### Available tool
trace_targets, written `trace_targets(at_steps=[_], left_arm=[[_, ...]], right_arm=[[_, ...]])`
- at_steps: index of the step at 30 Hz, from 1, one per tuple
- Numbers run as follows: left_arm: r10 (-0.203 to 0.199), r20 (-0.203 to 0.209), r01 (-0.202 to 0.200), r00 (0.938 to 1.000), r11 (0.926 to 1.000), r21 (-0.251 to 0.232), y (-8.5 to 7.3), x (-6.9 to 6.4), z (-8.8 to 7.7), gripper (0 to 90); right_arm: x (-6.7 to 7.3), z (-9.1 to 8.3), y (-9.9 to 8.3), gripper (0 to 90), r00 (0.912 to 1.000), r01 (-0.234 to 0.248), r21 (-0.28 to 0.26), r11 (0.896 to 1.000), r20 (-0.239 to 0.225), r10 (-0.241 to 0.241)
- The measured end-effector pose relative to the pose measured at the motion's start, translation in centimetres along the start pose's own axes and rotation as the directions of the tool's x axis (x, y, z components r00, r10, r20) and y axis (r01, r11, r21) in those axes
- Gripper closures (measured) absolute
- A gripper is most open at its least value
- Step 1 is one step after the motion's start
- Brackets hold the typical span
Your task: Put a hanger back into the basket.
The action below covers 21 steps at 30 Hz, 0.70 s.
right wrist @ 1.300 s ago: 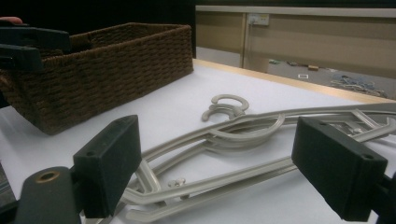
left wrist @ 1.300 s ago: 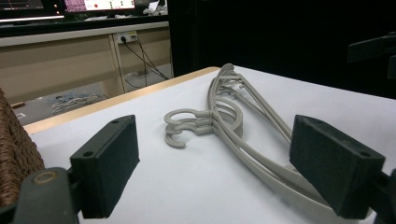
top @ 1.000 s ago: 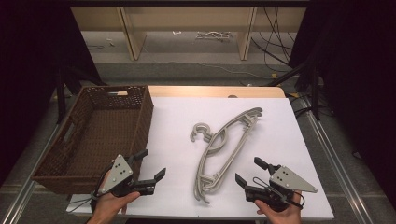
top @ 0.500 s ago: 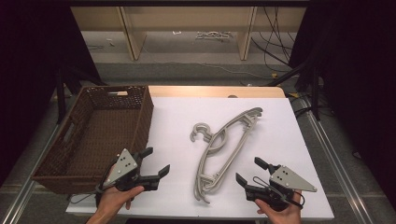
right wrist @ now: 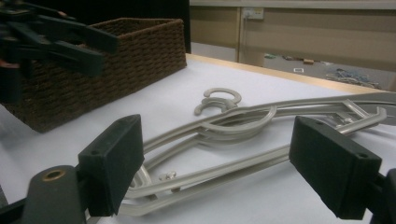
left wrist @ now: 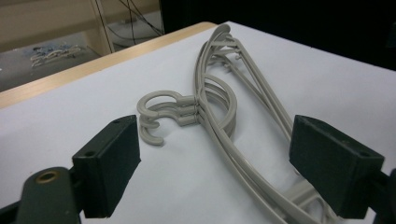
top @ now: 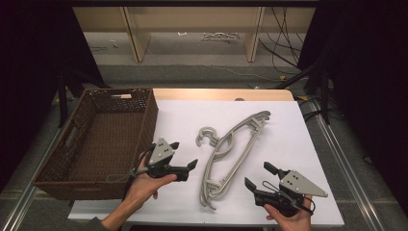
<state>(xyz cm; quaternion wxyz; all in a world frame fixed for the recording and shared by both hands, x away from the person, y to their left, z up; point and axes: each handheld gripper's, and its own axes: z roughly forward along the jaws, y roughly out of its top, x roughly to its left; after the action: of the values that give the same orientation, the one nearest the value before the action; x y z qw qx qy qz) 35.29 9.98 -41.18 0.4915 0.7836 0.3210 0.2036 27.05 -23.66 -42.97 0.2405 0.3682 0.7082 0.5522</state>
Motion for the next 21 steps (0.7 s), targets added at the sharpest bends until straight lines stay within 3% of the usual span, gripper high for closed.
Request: trace_targets(at_steps=[3,5,6,10,11,15,18,19,21], left_arm=[[-0.023,0.034,0.019,0.9992,0.9959,0.088,0.8,0.1,2.2,17.9],[-0.04,0.024,0.037,0.9989,0.9923,0.119,1.1,0.2,3.7,21.0],[-0.034,0.027,0.03,0.9991,0.9891,0.144,1.3,0.3,4.3,21.0],[-0.092,0.025,0.085,0.9954,0.9747,0.207,1.9,0.8,6.8,24.8],[-0.085,0.023,0.078,0.9961,0.9702,0.229,2.0,0.9,7.3,24.4],[-0.113,0.024,0.102,0.9933,0.9557,0.276,2.3,1.2,9.3,28.1],[-0.112,0.036,0.095,0.9931,0.9465,0.308,2.4,1.2,10.7,26.9],[-0.12,0.039,0.1,0.992,0.9401,0.326,2.5,1.4,11.1,26.9],[-0.122,0.033,0.105,0.9919,0.9373,0.332,2.6,1.6,11.9,29.4]], right_arm=[[0.0,0.0,0.0,18.9,1.0,-0.002,-0.004,1.0,0.001,0.002],[0.0,0.0,0.0,19.0,1.0,0.001,0.004,1.0,-0.004,-0.001],[0.0,0.0,0.0,19.0,1.0,0.001,0.004,1.0,-0.004,-0.001],[0.0,0.2,-0.1,19.0,0.9998,-0.012,-0.01,1.0,-0.017,0.012],[-0.1,-0.1,0.1,19.1,1.0,0.002,0.02,1.0,-0.005,-0.002],[-0.1,0.0,0.0,19.1,0.9999,-0.005,0.013,1.0,-0.013,0.005],[0.0,0.2,-0.1,19.3,0.9997,-0.007,0.001,1.0,-0.022,0.007],[0.0,0.2,-0.1,19.3,0.9997,-0.007,0.001,1.0,-0.022,0.007],[0.0,0.2,-0.1,19.5,0.9997,-0.003,0.004,1.0,-0.026,0.003]])
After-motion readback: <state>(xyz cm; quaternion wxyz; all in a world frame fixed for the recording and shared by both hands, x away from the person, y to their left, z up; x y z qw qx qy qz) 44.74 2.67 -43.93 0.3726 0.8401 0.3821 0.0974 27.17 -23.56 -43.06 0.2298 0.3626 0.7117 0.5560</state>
